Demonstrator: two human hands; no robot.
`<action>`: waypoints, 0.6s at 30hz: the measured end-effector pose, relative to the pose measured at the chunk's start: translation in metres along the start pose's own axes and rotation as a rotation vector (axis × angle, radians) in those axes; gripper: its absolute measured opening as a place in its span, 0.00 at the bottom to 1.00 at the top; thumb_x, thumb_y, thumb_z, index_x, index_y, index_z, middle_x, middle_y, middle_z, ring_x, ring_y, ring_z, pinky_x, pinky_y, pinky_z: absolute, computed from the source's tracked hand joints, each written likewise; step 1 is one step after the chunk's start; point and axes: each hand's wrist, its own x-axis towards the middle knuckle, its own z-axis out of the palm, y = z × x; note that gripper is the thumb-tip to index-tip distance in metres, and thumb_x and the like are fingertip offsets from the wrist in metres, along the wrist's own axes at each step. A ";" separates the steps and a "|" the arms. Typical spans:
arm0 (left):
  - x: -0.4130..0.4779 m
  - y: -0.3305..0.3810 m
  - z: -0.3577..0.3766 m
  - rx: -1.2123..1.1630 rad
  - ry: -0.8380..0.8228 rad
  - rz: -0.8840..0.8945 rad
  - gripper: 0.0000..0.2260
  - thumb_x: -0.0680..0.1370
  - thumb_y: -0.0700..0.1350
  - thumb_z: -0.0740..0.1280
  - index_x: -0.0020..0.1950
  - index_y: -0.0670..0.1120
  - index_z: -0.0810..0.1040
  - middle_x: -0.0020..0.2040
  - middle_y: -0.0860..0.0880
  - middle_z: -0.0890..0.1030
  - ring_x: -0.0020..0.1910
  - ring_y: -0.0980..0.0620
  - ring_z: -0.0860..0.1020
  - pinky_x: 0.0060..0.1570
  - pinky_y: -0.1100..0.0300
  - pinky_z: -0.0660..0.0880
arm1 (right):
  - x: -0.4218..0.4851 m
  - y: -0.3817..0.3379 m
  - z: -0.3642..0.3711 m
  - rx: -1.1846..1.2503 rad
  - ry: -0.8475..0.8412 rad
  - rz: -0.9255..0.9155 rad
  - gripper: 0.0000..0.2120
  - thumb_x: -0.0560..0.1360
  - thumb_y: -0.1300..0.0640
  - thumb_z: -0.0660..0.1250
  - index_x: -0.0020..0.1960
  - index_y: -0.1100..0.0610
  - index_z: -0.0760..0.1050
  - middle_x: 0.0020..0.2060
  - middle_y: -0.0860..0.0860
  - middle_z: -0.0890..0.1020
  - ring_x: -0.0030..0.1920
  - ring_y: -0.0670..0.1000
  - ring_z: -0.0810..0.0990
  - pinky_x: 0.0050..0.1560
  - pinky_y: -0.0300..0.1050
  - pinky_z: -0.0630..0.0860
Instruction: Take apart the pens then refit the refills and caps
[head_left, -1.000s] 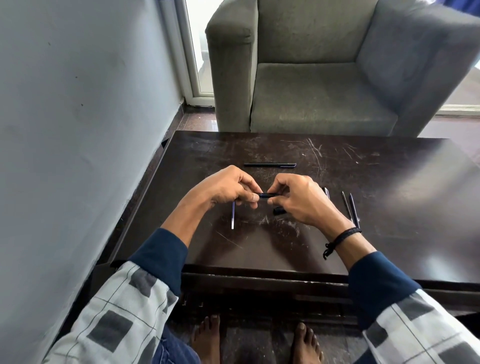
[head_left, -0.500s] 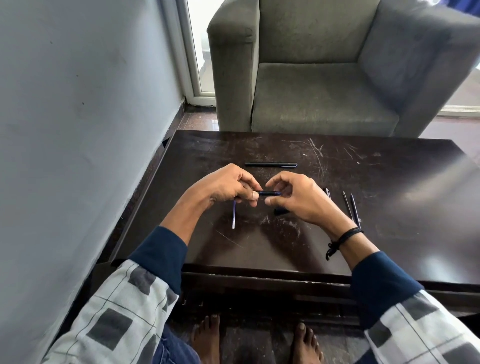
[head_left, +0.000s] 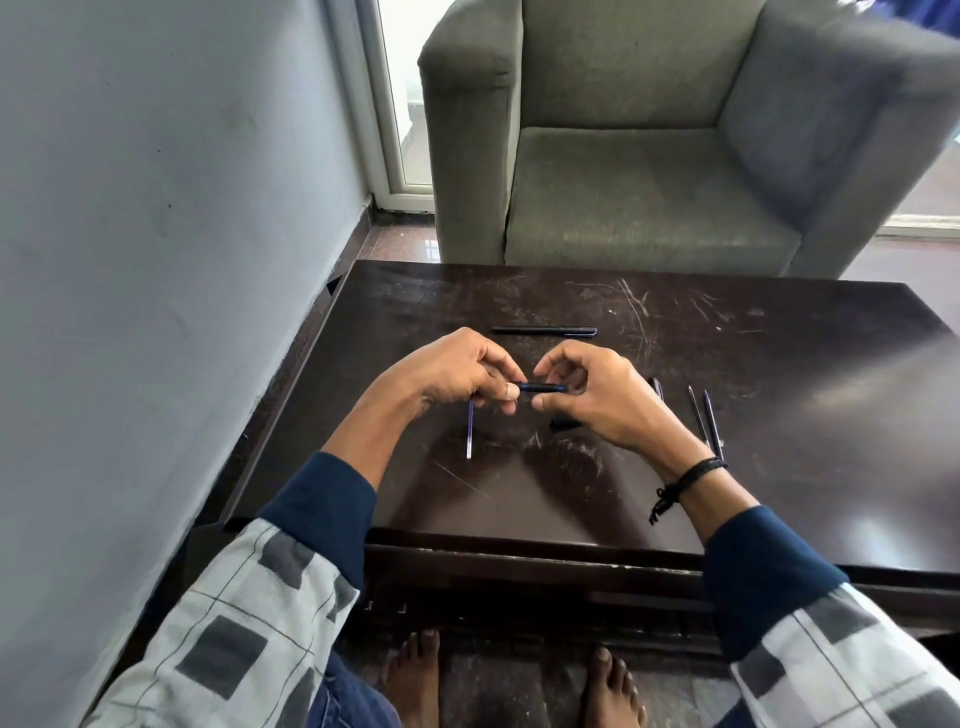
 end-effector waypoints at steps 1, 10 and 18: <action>0.000 0.000 0.000 -0.004 0.001 -0.002 0.09 0.77 0.33 0.72 0.57 0.35 0.83 0.45 0.36 0.86 0.42 0.48 0.79 0.33 0.68 0.73 | 0.000 0.000 0.000 0.001 0.011 0.000 0.11 0.70 0.54 0.79 0.49 0.49 0.80 0.41 0.45 0.82 0.40 0.43 0.78 0.43 0.38 0.76; -0.001 0.000 0.001 -0.009 0.000 0.009 0.09 0.78 0.33 0.71 0.57 0.35 0.83 0.46 0.35 0.86 0.39 0.53 0.81 0.33 0.69 0.73 | 0.000 -0.001 0.000 -0.007 0.016 0.024 0.02 0.76 0.53 0.74 0.45 0.49 0.82 0.37 0.44 0.83 0.39 0.42 0.80 0.40 0.35 0.73; 0.001 -0.002 0.000 -0.007 0.008 0.017 0.08 0.77 0.33 0.72 0.55 0.37 0.84 0.45 0.36 0.87 0.38 0.55 0.82 0.33 0.68 0.74 | 0.000 0.000 0.000 -0.009 0.013 0.023 0.09 0.71 0.52 0.79 0.48 0.47 0.81 0.40 0.45 0.83 0.40 0.44 0.81 0.41 0.36 0.76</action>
